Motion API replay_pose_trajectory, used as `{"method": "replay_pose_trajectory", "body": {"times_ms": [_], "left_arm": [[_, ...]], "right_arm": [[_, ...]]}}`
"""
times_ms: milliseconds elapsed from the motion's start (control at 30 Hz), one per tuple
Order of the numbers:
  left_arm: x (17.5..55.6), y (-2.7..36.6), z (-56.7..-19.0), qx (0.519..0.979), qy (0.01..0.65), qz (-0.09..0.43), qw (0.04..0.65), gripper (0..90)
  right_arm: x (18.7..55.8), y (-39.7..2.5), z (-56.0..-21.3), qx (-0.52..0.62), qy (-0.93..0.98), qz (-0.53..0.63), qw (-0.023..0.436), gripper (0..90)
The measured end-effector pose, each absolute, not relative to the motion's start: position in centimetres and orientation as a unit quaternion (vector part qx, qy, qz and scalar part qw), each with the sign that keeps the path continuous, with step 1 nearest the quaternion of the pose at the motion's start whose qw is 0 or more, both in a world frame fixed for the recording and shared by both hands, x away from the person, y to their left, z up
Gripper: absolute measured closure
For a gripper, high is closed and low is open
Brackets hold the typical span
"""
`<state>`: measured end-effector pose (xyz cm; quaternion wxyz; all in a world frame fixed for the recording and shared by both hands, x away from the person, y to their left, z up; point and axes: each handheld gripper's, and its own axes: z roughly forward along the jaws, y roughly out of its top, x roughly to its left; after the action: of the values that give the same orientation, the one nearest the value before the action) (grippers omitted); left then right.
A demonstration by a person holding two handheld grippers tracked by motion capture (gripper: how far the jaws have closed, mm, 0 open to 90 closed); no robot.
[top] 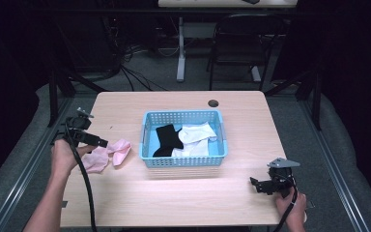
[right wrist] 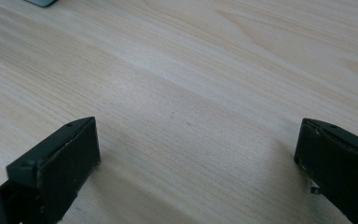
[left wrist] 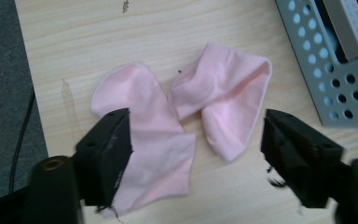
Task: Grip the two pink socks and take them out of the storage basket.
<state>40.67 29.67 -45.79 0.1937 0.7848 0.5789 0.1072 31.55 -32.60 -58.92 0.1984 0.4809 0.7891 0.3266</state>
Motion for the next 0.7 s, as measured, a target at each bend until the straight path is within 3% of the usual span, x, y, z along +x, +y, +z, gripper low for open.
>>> {"method": "replay_pose_trajectory", "body": {"times_ms": [300,700], "left_arm": [[35.7,29.8,-47.9,0.794,0.564,0.122,0.193,0.2],[31.8,29.6,-53.4,0.790,0.561,0.118,0.217,0.0]], "right_arm": [[31.5,-32.6,-58.9,0.481,0.789,0.327,0.198,0.0],[31.5,-32.6,-59.0,0.482,0.787,0.329,0.199,0.0]]}}
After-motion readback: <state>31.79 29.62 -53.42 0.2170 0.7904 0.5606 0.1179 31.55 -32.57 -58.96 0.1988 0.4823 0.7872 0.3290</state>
